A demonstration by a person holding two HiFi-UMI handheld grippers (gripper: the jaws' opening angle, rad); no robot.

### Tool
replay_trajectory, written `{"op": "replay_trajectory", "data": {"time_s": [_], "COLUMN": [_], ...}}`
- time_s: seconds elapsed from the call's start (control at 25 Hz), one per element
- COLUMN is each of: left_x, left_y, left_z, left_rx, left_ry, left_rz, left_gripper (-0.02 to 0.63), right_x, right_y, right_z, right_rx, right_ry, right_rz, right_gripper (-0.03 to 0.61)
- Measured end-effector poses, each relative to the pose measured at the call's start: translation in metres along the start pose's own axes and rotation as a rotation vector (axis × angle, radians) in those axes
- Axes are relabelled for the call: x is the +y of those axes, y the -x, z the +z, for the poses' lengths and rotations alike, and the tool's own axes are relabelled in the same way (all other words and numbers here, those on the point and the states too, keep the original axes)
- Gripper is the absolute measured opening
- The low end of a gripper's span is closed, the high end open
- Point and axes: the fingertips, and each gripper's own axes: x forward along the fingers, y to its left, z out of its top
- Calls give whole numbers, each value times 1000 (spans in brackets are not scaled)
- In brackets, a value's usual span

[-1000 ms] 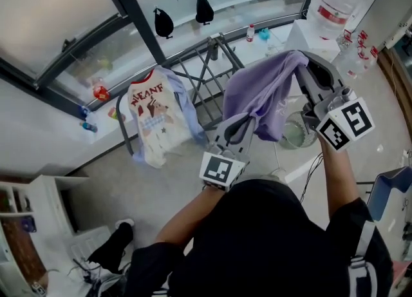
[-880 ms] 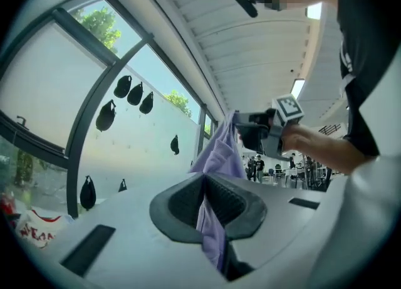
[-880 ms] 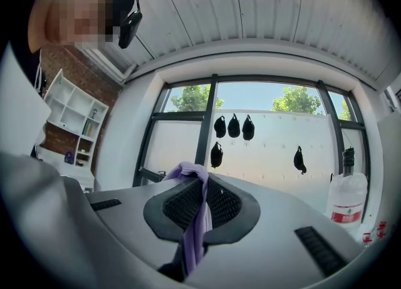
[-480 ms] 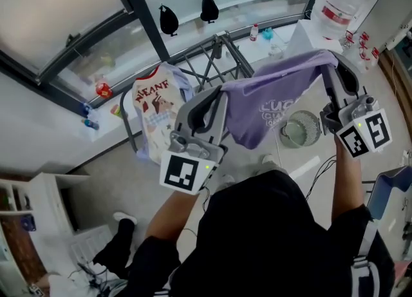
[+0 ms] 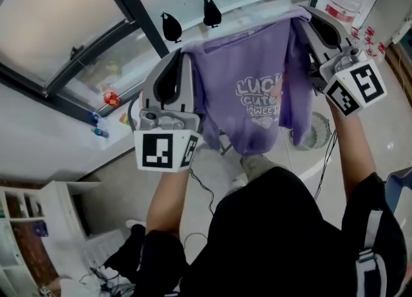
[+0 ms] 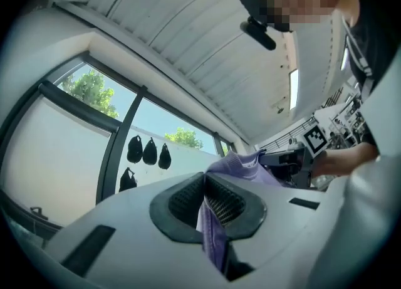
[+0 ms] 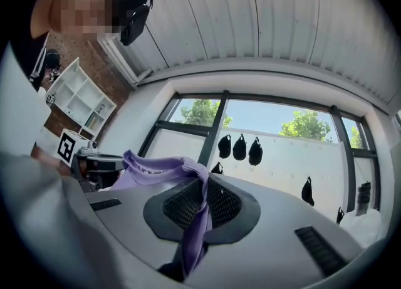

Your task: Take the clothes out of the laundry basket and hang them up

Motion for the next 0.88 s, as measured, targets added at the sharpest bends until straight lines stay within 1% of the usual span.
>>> {"op": "replay_trajectory", "data": {"time_s": [0.08, 0.16, 0.24, 0.32, 0.4, 0.48, 0.56, 0.64, 0.76, 0.88], "left_x": [19, 34, 55, 83, 112, 135, 154, 169, 189, 207], "left_y": [-10, -19, -30, -43, -53, -61, -69, -76, -85, -90], "left_z": [-26, -59, -100, -149, -204, -260, -311, -356, -416, -463], "left_rx": [57, 124, 198, 280, 374, 469, 552, 626, 720, 797], "left_ry": [-34, -65, -80, -78, -55, -15, 25, 42, 60, 98], "left_rz": [28, 53, 89, 130, 163, 193, 226, 249, 260, 283], "left_gripper": [11, 11, 11, 11, 11, 11, 11, 12, 12, 12], "right_x": [-2, -5, -8, -10, -9, -5, -5, -7, -9, -5], "right_y": [-23, -44, -69, -102, -135, -163, -187, -210, -240, -267], "right_z": [-29, -67, -116, -175, -235, -288, -334, -378, -447, -514], "right_rx": [41, 97, 173, 257, 337, 403, 457, 504, 576, 644], "right_ry": [-16, -35, -46, -48, -45, -50, -70, -91, -128, -152], "right_rz": [35, 62, 92, 134, 176, 212, 242, 268, 299, 328], "right_gripper": [9, 9, 9, 9, 9, 9, 9, 11, 11, 11]}}
